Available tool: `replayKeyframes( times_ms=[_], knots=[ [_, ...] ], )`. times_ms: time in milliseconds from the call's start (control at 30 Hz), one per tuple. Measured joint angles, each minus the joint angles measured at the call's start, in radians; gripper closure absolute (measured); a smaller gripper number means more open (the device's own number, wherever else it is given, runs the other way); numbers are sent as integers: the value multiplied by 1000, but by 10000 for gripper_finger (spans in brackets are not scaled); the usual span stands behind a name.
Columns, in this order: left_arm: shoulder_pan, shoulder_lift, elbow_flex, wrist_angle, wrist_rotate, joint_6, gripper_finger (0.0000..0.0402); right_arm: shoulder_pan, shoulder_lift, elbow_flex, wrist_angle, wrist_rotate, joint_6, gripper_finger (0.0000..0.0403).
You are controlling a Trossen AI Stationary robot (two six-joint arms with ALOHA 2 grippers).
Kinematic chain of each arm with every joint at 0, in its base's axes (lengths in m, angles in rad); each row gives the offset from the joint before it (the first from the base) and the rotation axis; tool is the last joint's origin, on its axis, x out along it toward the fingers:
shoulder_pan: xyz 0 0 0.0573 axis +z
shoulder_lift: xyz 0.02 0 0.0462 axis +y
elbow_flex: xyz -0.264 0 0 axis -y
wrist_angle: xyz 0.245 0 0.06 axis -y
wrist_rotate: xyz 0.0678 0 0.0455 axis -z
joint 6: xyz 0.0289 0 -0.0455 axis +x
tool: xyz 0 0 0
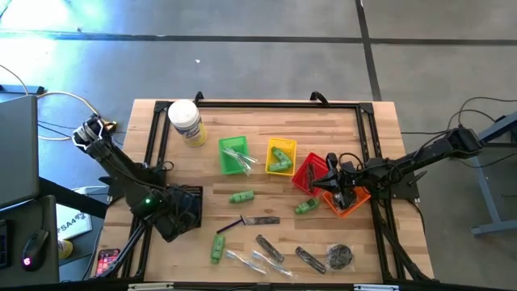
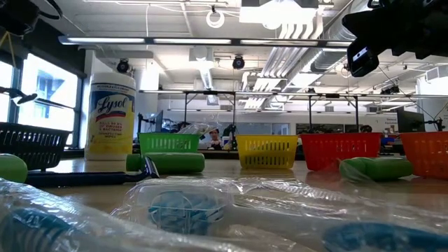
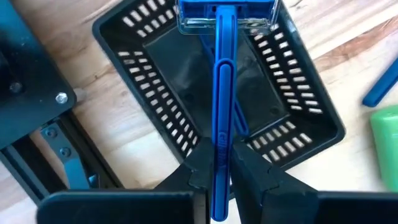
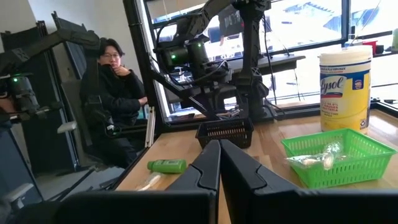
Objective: Pick & Place Travel size toiletries
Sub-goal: Put the blue razor into the black bin
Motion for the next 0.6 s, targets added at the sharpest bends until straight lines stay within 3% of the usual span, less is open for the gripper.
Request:
replayKeyframes(
  times_ms=[267,600],
  knots=[
    [113,8,0,2,25,120,368,0,0,0,1,2,0,399],
    [115,17,-56,62,29,113,368,0,0,0,0,-1,0,399]
  ],
)
